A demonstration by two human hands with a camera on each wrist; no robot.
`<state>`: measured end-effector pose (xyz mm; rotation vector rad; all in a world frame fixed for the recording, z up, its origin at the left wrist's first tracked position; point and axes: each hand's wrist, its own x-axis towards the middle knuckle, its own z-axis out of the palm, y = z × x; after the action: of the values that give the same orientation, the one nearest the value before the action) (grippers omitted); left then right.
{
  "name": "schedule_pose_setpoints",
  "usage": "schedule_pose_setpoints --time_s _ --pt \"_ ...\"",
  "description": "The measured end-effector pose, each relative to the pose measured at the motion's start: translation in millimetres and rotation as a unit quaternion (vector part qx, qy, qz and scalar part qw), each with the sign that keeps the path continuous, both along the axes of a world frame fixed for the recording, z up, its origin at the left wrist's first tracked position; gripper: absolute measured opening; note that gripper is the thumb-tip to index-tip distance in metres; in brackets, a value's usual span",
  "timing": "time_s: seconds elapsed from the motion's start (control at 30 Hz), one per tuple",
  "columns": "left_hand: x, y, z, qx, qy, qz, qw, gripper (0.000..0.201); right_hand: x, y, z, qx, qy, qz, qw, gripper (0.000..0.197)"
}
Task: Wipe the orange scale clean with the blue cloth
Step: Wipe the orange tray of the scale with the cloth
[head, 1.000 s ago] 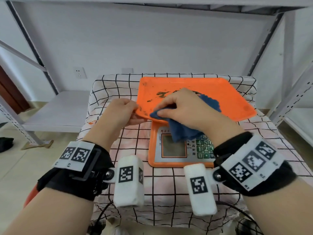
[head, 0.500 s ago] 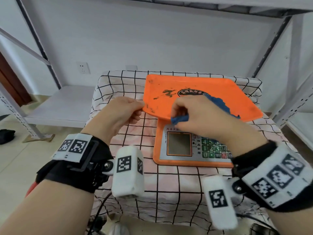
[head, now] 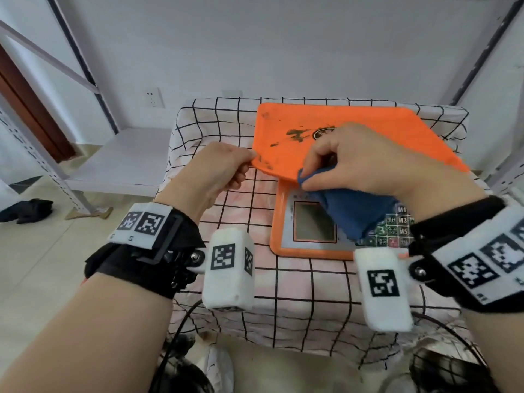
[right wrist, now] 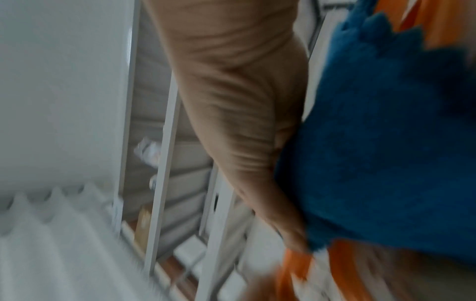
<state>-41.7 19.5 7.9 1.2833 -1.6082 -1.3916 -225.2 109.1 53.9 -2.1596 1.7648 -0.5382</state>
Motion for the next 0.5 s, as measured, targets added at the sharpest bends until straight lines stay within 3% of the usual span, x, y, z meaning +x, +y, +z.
schedule_pose_setpoints --time_s 0.1,0.33,0.4,0.5 --pt "1 -2 -2 0.002 0.002 -0.005 1.0 0.022 -21 10 5 0.046 -0.013 -0.026 0.999 0.007" --pt "1 0 -2 0.011 0.017 -0.001 1.0 0.023 50 -19 -26 -0.141 0.084 -0.035 0.986 0.01" --pt "1 0 -3 0.01 0.014 0.003 1.0 0.023 59 -27 -32 -0.147 0.101 -0.032 0.983 0.014" --pt "-1 0 -3 0.008 0.013 0.013 1.0 0.019 43 -22 -26 -0.128 0.056 -0.002 0.99 0.011"
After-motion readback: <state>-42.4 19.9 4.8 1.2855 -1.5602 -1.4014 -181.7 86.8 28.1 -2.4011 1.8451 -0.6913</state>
